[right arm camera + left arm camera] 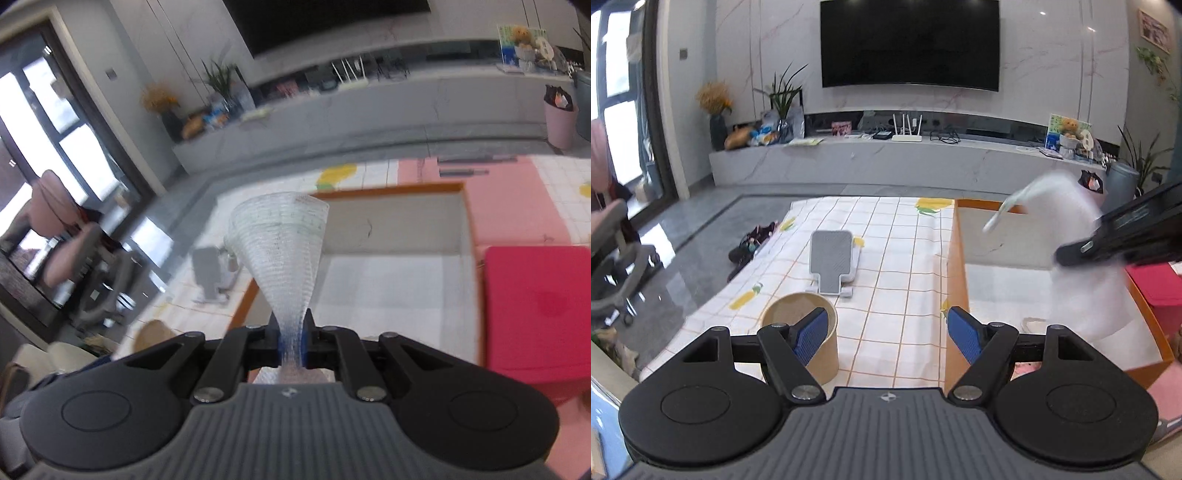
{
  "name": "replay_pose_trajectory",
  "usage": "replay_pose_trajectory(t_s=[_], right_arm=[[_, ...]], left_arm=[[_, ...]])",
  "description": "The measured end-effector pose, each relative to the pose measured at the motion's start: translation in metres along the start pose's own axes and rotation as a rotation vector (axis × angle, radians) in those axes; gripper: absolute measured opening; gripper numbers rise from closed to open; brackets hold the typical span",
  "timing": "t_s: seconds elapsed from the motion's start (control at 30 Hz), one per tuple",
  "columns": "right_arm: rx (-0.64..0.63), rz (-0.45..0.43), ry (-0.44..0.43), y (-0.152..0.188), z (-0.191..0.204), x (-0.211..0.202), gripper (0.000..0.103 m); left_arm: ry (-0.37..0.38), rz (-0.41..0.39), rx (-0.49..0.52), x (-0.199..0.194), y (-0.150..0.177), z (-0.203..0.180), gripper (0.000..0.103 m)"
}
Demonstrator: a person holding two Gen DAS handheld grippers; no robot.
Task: Organize soft objects
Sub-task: 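Lower the white mesh bag into the orange box and open the right tool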
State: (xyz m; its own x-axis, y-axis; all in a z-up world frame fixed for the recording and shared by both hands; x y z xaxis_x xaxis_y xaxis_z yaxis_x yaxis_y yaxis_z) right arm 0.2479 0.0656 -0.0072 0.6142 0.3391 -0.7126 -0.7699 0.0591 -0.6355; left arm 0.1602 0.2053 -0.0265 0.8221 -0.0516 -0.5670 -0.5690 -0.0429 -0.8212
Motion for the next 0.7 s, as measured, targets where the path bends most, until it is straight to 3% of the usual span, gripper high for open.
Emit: replay_pose_trajectory(t_s=[0.2, 0.5, 0.63, 0.7], right_arm=[[0.032, 0.084, 0.080, 0.001, 0.012, 0.063, 0.008], [0.074, 0.137, 0.157, -0.001, 0.018, 0.115, 0.008], [0.050, 0.165, 0.207, 0.004, 0.013, 0.133, 0.008], [0.114, 0.208, 0.167, 0.008, 0.010, 0.139, 0.008]], left_arm=[[-0.007, 0.034, -0.052, 0.011, 0.003, 0.015, 0.087], [-0.022, 0.090, -0.136, 0.014, 0.008, 0.033, 0.086], [0.017, 0.109, -0.156, 0.014, 0.011, 0.032, 0.087], [0.044, 0.129, -0.133, 0.015, 0.012, 0.027, 0.087]])
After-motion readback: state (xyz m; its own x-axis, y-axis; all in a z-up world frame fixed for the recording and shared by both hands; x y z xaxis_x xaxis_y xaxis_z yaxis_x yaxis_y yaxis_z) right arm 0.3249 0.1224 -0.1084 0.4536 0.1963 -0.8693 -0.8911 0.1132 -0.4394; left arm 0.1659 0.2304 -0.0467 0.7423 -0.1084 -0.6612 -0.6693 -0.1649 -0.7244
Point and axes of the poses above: each gripper's, at about its wrist camera, not at the fingertips, and x roughly the way its jaws point, z to its left, y to its underside, the point moved 8 cm from there along x, roughly the way its jaws point, and after that the axes turned 8 degrees about y, right-handed, at the moved point
